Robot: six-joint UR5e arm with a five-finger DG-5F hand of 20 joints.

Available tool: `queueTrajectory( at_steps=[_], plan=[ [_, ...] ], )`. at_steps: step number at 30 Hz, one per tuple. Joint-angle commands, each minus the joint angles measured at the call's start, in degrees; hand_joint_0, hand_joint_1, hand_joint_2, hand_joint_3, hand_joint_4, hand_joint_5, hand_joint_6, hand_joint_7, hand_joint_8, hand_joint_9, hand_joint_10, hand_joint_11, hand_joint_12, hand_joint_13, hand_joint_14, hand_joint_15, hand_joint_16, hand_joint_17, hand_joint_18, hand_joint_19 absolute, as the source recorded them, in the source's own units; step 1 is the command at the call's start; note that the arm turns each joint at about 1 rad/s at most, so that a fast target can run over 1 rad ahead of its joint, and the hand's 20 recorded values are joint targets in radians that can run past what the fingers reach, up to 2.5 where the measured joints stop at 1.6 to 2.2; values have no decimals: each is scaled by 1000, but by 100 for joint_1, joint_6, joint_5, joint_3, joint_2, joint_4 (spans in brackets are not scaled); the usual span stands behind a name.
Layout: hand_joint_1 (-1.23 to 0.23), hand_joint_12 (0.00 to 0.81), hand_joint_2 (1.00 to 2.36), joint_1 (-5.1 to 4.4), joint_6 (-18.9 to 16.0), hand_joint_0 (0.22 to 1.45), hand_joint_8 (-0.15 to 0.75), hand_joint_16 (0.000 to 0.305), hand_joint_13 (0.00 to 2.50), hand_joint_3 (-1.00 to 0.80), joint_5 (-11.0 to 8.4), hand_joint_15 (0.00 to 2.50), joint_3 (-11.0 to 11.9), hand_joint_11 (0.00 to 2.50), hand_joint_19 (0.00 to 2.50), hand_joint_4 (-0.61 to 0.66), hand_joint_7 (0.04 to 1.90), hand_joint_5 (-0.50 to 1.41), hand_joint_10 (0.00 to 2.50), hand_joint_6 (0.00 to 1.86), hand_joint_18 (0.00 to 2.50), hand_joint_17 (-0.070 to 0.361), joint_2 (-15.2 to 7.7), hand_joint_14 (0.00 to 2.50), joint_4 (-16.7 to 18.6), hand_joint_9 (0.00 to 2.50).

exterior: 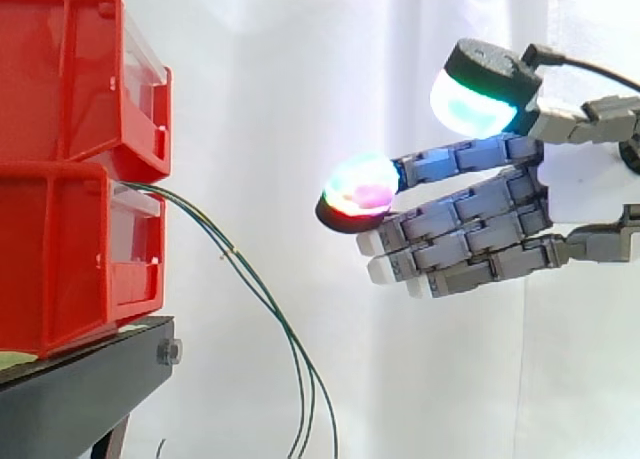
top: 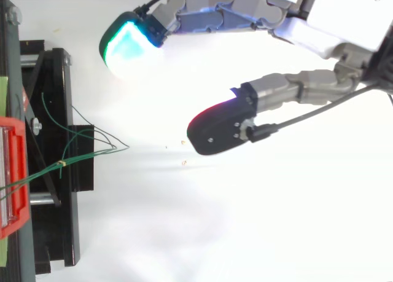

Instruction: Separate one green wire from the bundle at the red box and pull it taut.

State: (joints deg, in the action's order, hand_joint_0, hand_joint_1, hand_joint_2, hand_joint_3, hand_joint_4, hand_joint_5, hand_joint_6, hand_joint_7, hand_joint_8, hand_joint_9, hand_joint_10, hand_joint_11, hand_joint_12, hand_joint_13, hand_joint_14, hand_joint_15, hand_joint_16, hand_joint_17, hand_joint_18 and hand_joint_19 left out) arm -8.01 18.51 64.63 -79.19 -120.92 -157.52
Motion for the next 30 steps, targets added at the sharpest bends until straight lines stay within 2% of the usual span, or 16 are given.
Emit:
queueTrajectory(
  at_steps=[1, 2, 10, 11, 17, 25, 29, 30],
  plan=[
    [-680, 300, 1000, -7, 338, 542, 272, 36, 408, -500, -205, 20, 0, 40, 0, 243, 674, -218, 0, 501, 280, 81, -134, 0, 230, 529],
    [-680, 300, 1000, -7, 364, 542, 272, 36, 408, -500, -258, 20, 0, 40, 0, 243, 674, -218, 0, 501, 280, 81, -336, 0, 450, 529],
    [-676, 301, 1000, -25, 426, 543, 278, 36, 436, -500, -276, 31, 0, 52, 9, 262, 684, -209, 2, 502, 293, 81, -617, 0, 1004, 553],
    [-676, 301, 1000, -34, 496, 543, 278, 36, 437, -500, -267, 34, 9, 55, 2, 262, 687, -208, 0, 502, 292, 81, -705, 0, 1171, 558],
    [-676, 299, 1000, -69, 707, 544, 280, 36, 442, -500, -276, 36, 26, 63, 7, 266, 688, -206, 0, 502, 297, 80, -907, 0, 1733, 568],
    [-673, 301, 1000, -130, 716, 544, 282, 36, 451, -500, -258, 48, 53, 64, 12, 276, 691, -200, 2, 502, 300, 80, -1136, 1, 2006, 577],
    [-669, 301, 1000, -130, 681, 545, 283, 36, 452, -500, -267, 48, 193, 80, 19, 281, 698, -197, 2, 502, 302, 80, -1382, 1, 2129, 586],
    [-668, 301, 1000, -130, 619, 545, 283, 36, 453, -500, -267, 50, 308, 76, 17, 281, 698, -197, 0, 502, 302, 80, -1479, 1, 2120, 588]
  ],
)
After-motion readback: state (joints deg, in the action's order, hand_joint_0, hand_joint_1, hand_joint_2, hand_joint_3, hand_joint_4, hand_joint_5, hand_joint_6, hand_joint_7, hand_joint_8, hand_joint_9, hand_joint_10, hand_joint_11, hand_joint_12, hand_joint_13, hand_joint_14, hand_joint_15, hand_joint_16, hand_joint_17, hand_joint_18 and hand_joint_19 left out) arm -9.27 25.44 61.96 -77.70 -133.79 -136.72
